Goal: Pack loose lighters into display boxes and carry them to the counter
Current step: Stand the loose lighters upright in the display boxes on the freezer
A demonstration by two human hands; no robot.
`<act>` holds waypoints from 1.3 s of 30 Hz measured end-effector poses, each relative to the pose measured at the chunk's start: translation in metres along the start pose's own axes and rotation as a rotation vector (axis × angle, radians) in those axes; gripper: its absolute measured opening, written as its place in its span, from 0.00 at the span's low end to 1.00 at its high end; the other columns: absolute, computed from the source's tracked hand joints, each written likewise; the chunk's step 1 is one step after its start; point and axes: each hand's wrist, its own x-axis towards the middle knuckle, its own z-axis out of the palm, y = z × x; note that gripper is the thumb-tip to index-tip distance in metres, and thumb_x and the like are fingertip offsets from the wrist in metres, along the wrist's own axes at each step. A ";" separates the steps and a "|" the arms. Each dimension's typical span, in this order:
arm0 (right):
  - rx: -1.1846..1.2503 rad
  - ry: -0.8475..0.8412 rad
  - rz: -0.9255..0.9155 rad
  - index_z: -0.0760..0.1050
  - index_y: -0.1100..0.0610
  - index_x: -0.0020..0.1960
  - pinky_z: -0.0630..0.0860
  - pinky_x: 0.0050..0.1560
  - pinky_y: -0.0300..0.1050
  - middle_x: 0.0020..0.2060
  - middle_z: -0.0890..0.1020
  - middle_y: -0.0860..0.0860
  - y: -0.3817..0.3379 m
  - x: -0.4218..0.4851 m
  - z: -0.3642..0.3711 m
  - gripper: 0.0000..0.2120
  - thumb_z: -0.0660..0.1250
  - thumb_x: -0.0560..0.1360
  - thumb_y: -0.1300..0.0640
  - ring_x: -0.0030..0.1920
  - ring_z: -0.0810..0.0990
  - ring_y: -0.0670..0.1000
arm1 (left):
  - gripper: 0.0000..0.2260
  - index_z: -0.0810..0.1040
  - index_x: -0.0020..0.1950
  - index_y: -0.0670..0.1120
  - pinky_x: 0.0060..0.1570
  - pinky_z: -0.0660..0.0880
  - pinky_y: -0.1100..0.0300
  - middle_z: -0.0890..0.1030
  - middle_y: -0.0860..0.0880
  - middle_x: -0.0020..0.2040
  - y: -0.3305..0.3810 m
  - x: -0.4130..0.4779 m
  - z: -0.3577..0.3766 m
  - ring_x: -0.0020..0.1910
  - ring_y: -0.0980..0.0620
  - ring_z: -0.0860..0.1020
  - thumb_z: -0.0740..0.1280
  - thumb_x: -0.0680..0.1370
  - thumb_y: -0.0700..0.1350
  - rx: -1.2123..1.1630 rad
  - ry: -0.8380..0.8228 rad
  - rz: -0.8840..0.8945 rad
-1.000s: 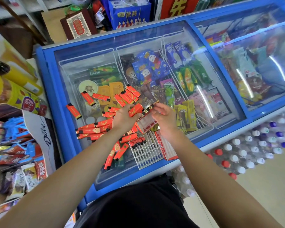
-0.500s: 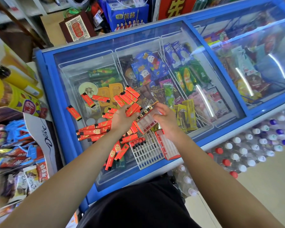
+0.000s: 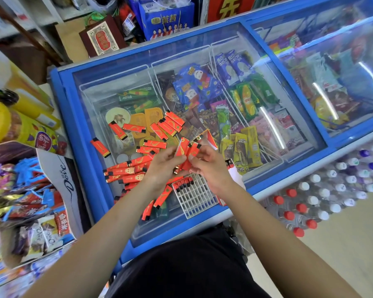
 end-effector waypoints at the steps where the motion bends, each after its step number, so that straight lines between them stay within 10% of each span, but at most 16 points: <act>1: -0.019 0.016 -0.011 0.77 0.62 0.50 0.81 0.44 0.46 0.40 0.82 0.56 0.001 0.000 -0.001 0.03 0.70 0.77 0.64 0.39 0.82 0.52 | 0.10 0.81 0.60 0.46 0.49 0.83 0.54 0.86 0.46 0.51 -0.001 -0.003 0.000 0.50 0.48 0.86 0.67 0.81 0.37 -0.012 -0.011 0.004; 5: -0.195 0.094 -0.101 0.78 0.58 0.41 0.72 0.34 0.46 0.30 0.74 0.52 0.000 0.000 -0.011 0.07 0.73 0.76 0.61 0.29 0.73 0.49 | 0.14 0.79 0.65 0.46 0.46 0.83 0.57 0.86 0.48 0.53 -0.008 -0.007 0.000 0.51 0.49 0.85 0.70 0.80 0.37 -0.004 0.059 0.006; 9: -0.171 0.135 -0.035 0.79 0.59 0.56 0.72 0.27 0.42 0.29 0.81 0.51 -0.013 0.006 -0.031 0.08 0.71 0.77 0.63 0.28 0.75 0.51 | 0.19 0.75 0.69 0.45 0.43 0.83 0.59 0.83 0.46 0.57 -0.014 0.001 -0.006 0.50 0.50 0.84 0.72 0.79 0.40 0.101 0.214 0.014; 18: -0.354 0.101 0.077 0.78 0.60 0.56 0.80 0.34 0.45 0.41 0.86 0.60 -0.044 0.060 -0.056 0.12 0.74 0.76 0.55 0.36 0.83 0.53 | 0.24 0.75 0.71 0.52 0.45 0.84 0.47 0.81 0.54 0.56 -0.004 0.030 -0.007 0.42 0.47 0.85 0.75 0.76 0.48 0.531 0.381 0.101; 30: -0.410 0.118 0.093 0.70 0.57 0.70 0.85 0.45 0.55 0.48 0.84 0.61 -0.025 0.084 -0.047 0.18 0.67 0.81 0.60 0.43 0.87 0.60 | 0.24 0.76 0.72 0.49 0.63 0.76 0.54 0.80 0.48 0.66 -0.011 0.039 -0.009 0.65 0.52 0.78 0.75 0.76 0.47 0.576 0.351 0.158; 39: -0.511 0.243 -0.069 0.77 0.51 0.62 0.83 0.47 0.61 0.46 0.85 0.55 -0.019 0.058 -0.045 0.15 0.67 0.77 0.62 0.43 0.85 0.56 | 0.20 0.78 0.66 0.51 0.58 0.78 0.55 0.80 0.57 0.55 -0.004 0.027 -0.012 0.55 0.59 0.78 0.76 0.76 0.44 0.405 0.343 0.196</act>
